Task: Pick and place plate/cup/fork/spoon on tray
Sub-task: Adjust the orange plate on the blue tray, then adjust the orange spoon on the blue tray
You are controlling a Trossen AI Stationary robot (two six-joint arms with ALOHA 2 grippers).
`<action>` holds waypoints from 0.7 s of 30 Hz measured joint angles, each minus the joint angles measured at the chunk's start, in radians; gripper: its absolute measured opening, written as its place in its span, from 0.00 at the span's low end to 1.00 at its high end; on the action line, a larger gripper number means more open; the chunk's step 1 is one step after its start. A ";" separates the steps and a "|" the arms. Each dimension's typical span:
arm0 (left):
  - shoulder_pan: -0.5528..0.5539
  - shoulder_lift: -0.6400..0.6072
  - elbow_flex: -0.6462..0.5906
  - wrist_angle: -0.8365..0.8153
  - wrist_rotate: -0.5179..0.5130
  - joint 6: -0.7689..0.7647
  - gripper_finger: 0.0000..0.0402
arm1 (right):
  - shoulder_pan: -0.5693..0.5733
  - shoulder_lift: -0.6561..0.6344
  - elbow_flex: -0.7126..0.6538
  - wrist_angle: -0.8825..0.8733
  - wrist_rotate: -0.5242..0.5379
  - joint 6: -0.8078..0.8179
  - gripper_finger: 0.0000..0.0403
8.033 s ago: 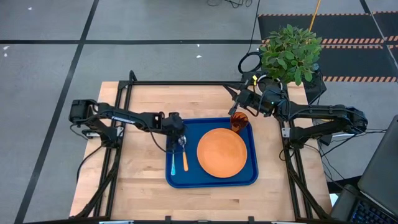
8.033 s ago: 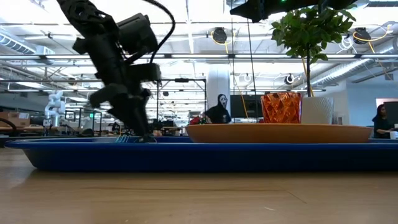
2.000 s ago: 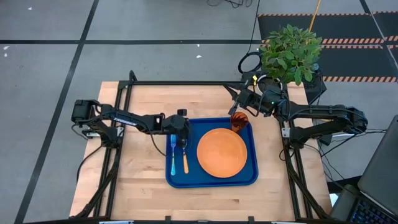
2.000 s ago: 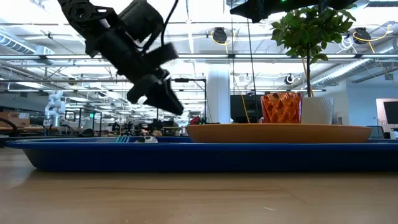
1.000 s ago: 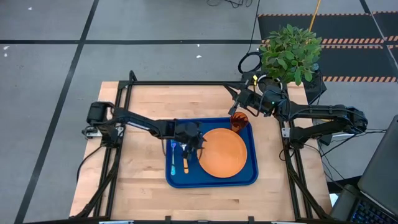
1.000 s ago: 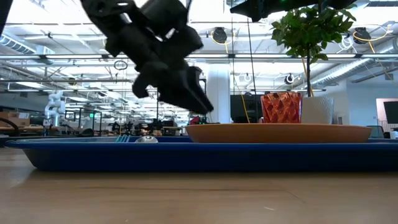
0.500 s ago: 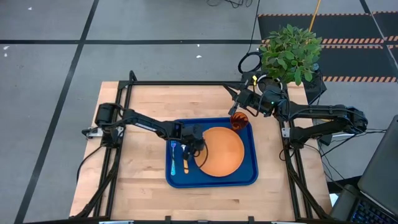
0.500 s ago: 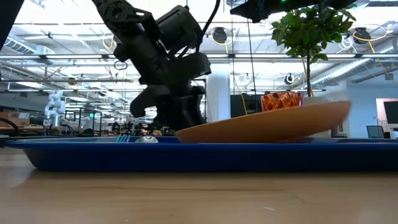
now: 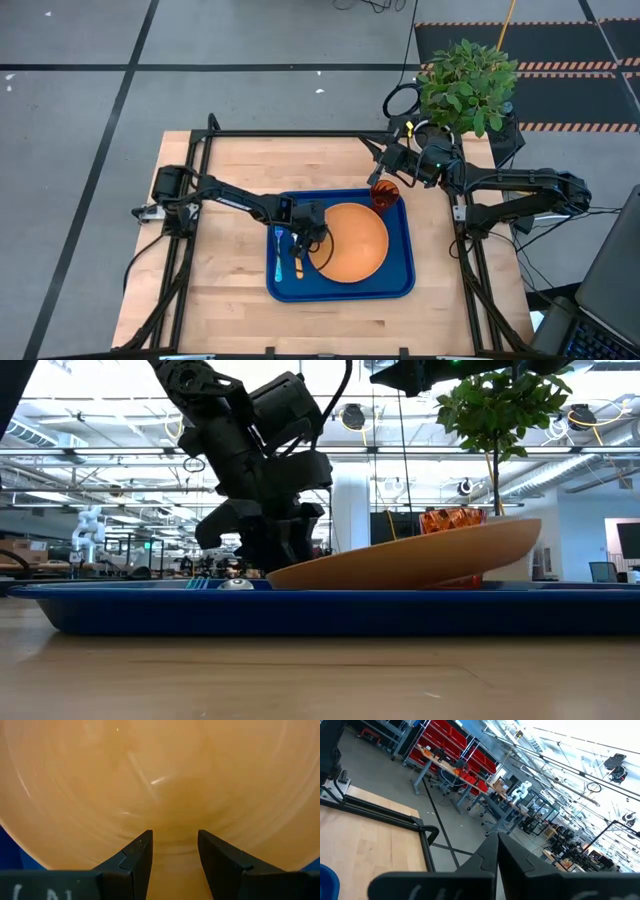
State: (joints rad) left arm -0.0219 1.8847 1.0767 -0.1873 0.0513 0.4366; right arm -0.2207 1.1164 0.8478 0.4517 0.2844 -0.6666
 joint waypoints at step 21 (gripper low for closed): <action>-0.026 -0.158 -0.002 -0.081 -0.055 -0.038 0.40 | 0.000 0.000 0.000 0.000 0.001 -0.001 0.00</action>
State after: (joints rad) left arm -0.0482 1.7271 1.0752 -0.2683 -0.0040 0.3985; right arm -0.2207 1.1168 0.8478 0.4519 0.2855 -0.6676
